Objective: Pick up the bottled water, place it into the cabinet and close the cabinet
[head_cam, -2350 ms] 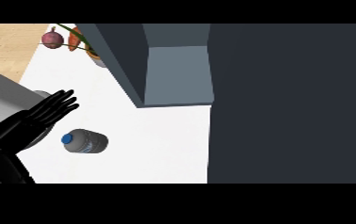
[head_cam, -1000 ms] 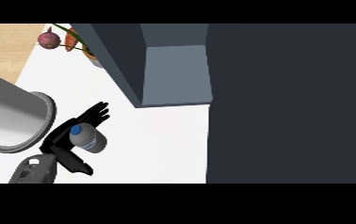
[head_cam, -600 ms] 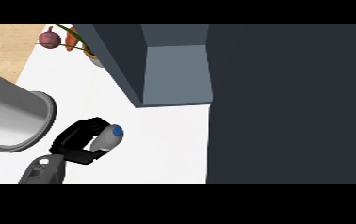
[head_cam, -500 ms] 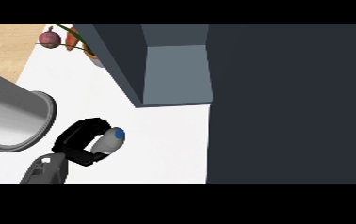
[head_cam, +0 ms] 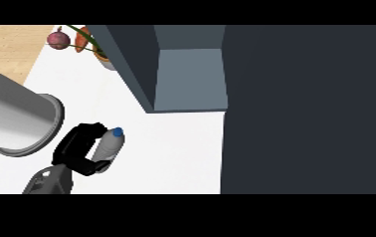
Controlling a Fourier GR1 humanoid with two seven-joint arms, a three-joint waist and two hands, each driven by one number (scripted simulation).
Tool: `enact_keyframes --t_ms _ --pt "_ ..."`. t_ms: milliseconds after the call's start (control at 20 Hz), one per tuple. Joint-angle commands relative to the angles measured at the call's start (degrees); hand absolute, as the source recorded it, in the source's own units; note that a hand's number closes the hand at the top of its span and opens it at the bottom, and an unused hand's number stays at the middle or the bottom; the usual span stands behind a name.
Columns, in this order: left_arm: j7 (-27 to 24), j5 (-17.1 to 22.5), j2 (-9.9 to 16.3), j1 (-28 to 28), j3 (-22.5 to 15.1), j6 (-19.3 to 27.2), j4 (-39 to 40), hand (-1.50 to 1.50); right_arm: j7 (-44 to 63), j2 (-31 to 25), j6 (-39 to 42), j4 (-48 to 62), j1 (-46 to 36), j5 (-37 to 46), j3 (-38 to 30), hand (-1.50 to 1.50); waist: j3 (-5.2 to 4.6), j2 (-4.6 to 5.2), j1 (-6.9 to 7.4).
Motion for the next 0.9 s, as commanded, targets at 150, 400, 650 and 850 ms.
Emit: enact_keyframes --t_ms 150,400,650,850 --pt "-12.46 4.48 -3.55 2.88 8.91 15.26 -1.60 1.50 2.42 0.76 -2.20 -9.96 5.34 -4.19 -1.38 -1.50 0.07 -0.14 0.27" --pt "-11.57 2.82 -6.44 4.89 5.61 19.07 -8.42 1.50 3.57 0.12 -1.73 -12.01 6.59 -5.68 -2.78 -1.50 0.29 -0.30 1.15" --pt "-4.49 2.52 -9.73 2.89 1.83 21.54 -17.53 1.50 3.79 -0.76 -3.39 -11.50 6.65 -9.31 -4.30 -1.50 0.34 -0.44 1.62" --pt "-0.85 2.98 -13.39 5.94 -3.37 24.61 -24.35 1.50 4.56 -1.35 -3.83 -11.66 6.28 -8.95 -4.45 -1.50 0.33 -0.50 1.75"
